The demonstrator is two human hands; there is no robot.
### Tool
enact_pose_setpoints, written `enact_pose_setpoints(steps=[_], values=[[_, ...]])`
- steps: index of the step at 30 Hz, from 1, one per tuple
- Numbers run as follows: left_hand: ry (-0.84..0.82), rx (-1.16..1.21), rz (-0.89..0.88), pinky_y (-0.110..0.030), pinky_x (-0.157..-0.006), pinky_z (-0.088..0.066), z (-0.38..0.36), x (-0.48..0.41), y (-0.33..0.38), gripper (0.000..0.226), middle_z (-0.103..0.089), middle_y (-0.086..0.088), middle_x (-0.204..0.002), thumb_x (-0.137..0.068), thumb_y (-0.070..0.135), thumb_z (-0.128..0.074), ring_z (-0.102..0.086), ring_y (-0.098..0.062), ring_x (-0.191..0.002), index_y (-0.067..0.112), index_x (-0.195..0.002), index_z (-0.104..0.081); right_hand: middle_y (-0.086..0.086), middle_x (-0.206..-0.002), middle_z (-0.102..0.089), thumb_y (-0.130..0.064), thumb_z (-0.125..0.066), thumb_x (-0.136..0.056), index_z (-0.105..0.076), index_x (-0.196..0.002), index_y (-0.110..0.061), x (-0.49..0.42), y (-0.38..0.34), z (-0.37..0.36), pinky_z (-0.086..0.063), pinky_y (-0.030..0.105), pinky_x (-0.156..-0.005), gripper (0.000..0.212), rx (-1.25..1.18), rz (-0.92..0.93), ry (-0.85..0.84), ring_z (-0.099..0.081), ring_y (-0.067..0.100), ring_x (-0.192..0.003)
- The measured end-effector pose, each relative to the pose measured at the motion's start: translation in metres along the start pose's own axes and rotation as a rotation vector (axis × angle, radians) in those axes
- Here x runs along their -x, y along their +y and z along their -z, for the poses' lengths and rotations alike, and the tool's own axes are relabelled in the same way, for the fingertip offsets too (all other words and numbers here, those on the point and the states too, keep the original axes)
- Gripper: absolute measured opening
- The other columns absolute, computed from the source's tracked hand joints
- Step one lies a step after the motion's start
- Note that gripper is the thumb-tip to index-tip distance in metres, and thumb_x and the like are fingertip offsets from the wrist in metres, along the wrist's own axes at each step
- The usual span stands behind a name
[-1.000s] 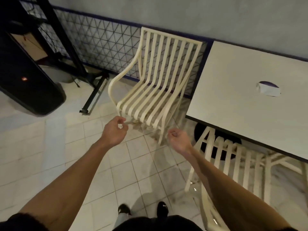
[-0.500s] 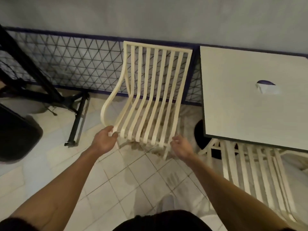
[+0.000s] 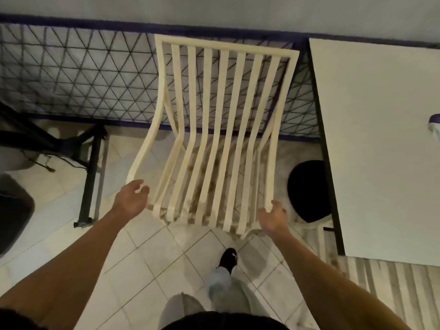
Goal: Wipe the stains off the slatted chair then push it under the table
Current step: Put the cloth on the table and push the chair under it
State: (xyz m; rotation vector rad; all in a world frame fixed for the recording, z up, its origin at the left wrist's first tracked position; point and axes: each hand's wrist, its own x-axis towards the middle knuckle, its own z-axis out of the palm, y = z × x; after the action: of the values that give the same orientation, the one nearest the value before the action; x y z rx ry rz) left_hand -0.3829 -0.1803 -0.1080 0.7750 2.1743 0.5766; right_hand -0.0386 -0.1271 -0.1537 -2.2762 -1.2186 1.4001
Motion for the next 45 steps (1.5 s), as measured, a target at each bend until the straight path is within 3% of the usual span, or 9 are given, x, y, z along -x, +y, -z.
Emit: enact_pose_setpoints(steps=[4, 8, 12, 16, 19, 23, 31, 39, 45], values=[[0.025, -0.026, 0.044, -0.048, -0.109, -0.038, -0.002, -0.063, 0.003, 0.046, -0.046, -0.011, -0.143, -0.100, 0.033, -0.049, -0.047, -0.034, -0.127, 0.015, -0.142, -0.044, 0.018, -0.149, -0.030, -0.025, -0.052, -0.098, -0.021, -0.151, -0.011, -0.039, -0.004, -0.015, -0.047, 0.039, -0.098, 0.063, 0.016, -0.074, 0.057, -0.050, 0.036, -0.121], [0.071, -0.025, 0.078, -0.050, -0.108, -0.036, -0.008, -0.116, 0.004, 0.051, -0.043, -0.014, -0.144, -0.101, 0.033, -0.046, -0.044, -0.037, -0.129, 0.014, -0.147, -0.036, 0.017, -0.139, -0.042, -0.018, -0.046, -0.100, -0.026, -0.147, -0.007, -0.074, -0.004, -0.031, -0.044, 0.034, -0.093, 0.052, 0.027, -0.104, 0.115, -0.051, 0.035, -0.118], [0.086, -0.184, 0.095, -0.054, -0.103, -0.037, -0.016, -0.149, -0.001, 0.047, -0.049, -0.026, -0.132, -0.103, 0.033, -0.041, -0.047, -0.045, -0.120, 0.003, -0.140, -0.040, 0.017, -0.125, -0.055, -0.016, -0.045, -0.102, -0.040, -0.136, -0.005, -0.087, -0.005, -0.038, -0.042, 0.033, -0.081, 0.037, 0.167, -0.093, 0.195, -0.055, 0.035, -0.114], [0.078, -0.156, 0.146, -0.056, -0.101, -0.041, -0.019, -0.178, -0.019, 0.041, -0.052, -0.029, -0.123, -0.103, 0.031, -0.040, -0.050, -0.048, -0.113, 0.000, -0.130, -0.046, 0.016, -0.122, -0.058, -0.021, -0.047, -0.102, -0.041, -0.138, -0.010, -0.089, -0.002, -0.039, -0.049, 0.041, -0.087, 0.038, 0.156, -0.073, 0.226, -0.058, 0.035, -0.112], [0.081, -0.137, 0.164, -0.051, -0.089, -0.044, -0.016, -0.187, -0.034, 0.033, -0.055, -0.025, -0.109, -0.102, 0.027, -0.044, -0.054, -0.045, -0.104, 0.001, -0.121, -0.053, 0.016, -0.127, -0.057, -0.020, -0.049, -0.101, -0.038, -0.144, -0.012, -0.095, 0.004, -0.036, -0.049, 0.037, -0.089, 0.045, 0.138, -0.061, 0.183, -0.058, 0.032, -0.114], [0.091, -0.038, 0.164, -0.050, -0.095, -0.045, -0.013, -0.179, -0.042, 0.040, -0.056, -0.024, -0.120, -0.099, 0.028, -0.053, -0.055, -0.045, -0.110, 0.004, -0.130, -0.055, 0.013, -0.125, -0.057, -0.013, -0.053, -0.099, -0.040, -0.142, -0.011, -0.102, 0.005, -0.028, -0.048, 0.033, -0.086, 0.046, 0.133, -0.046, 0.176, -0.058, 0.027, -0.113], [0.012, 0.143, 0.262, -0.054, -0.087, -0.052, -0.021, -0.136, -0.069, 0.045, -0.060, -0.023, -0.116, -0.093, 0.027, -0.063, -0.059, -0.043, -0.100, 0.001, -0.130, -0.056, 0.013, -0.123, -0.056, -0.015, -0.055, -0.098, -0.048, -0.134, -0.013, -0.140, -0.020, 0.003, -0.050, 0.043, -0.093, 0.037, 0.240, 0.029, 0.224, -0.057, 0.032, -0.112], [-0.177, 0.420, 0.381, -0.051, -0.080, -0.055, -0.047, -0.084, -0.098, 0.034, -0.069, -0.024, -0.099, -0.092, 0.024, -0.063, -0.067, -0.041, -0.091, -0.008, -0.104, -0.063, 0.016, -0.128, -0.050, -0.002, -0.046, -0.096, -0.045, -0.138, -0.013, -0.182, -0.048, 0.012, -0.049, 0.045, -0.096, 0.043, 0.252, 0.041, 0.334, -0.054, 0.037, -0.112], [-0.227, 0.566, 0.412, -0.052, -0.084, -0.054, -0.081, -0.058, -0.097, 0.033, -0.069, -0.022, -0.098, -0.094, 0.022, -0.061, -0.068, -0.039, -0.090, -0.007, -0.109, -0.064, 0.017, -0.131, -0.053, -0.008, -0.052, -0.096, -0.047, -0.137, -0.008, -0.200, -0.060, 0.033, -0.043, 0.040, -0.103, 0.041, 0.350, 0.254, 0.298, -0.051, 0.034, -0.123]])
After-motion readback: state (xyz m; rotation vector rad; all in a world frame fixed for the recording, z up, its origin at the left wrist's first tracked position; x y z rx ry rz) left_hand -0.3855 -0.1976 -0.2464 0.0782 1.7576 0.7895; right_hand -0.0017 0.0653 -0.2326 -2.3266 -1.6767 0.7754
